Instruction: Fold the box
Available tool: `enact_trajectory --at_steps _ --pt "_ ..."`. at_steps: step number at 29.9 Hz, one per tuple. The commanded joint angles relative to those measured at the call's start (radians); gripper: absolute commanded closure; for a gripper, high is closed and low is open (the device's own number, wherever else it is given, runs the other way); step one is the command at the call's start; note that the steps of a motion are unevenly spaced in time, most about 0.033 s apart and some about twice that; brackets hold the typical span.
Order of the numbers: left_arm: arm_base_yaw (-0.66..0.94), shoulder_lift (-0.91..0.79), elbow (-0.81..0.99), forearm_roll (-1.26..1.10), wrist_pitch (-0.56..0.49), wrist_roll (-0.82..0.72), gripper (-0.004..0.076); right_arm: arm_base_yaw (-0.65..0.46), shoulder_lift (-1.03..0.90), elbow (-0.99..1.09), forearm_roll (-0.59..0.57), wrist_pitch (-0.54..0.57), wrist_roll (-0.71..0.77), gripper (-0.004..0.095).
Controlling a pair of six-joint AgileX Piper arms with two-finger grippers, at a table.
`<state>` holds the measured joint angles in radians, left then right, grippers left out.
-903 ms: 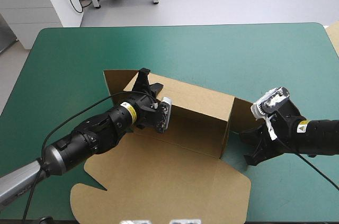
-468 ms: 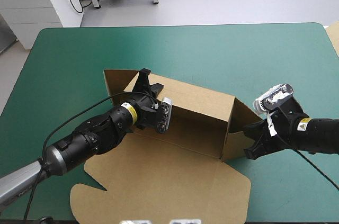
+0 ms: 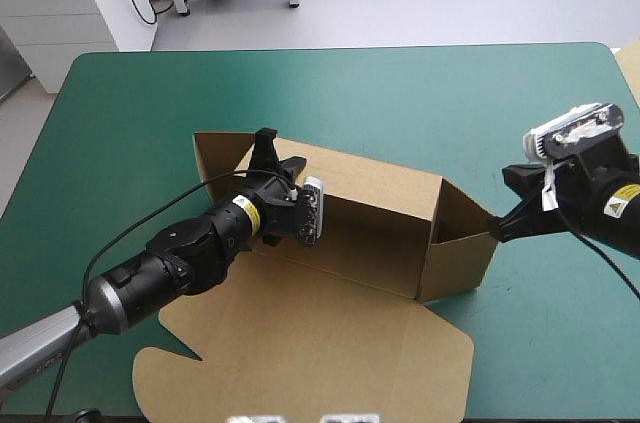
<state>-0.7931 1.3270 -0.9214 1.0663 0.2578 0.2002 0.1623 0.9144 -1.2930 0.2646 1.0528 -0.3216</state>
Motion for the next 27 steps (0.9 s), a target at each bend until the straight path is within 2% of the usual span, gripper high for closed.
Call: enact_trajectory --at_steps 1,5,12,16,24,27 --pt "0.005 -0.007 -0.003 0.062 0.177 -0.192 0.0731 -0.002 0.007 -0.081 -0.075 -0.084 0.050 0.0928" --pt "0.005 -0.007 -0.005 0.147 0.237 -0.348 0.0731 -0.002 0.053 -0.128 -0.145 -0.101 0.102 0.0929" --pt "0.005 -0.007 -0.012 0.172 0.283 -0.406 0.0731 -0.002 0.229 -0.251 -0.150 -0.101 0.103 0.0929" --pt "0.005 -0.007 -0.012 0.172 0.286 -0.503 0.0731 -0.002 0.373 -0.347 -0.118 -0.093 0.103 0.0929" --pt "0.003 -0.007 -0.014 0.183 0.339 -0.534 0.0731 -0.002 0.666 -0.565 -0.035 0.010 0.100 0.0929" --pt "0.003 -0.005 -0.025 0.234 0.339 -0.632 0.0731 -0.002 0.740 -0.616 -0.020 0.040 0.102 0.0929"
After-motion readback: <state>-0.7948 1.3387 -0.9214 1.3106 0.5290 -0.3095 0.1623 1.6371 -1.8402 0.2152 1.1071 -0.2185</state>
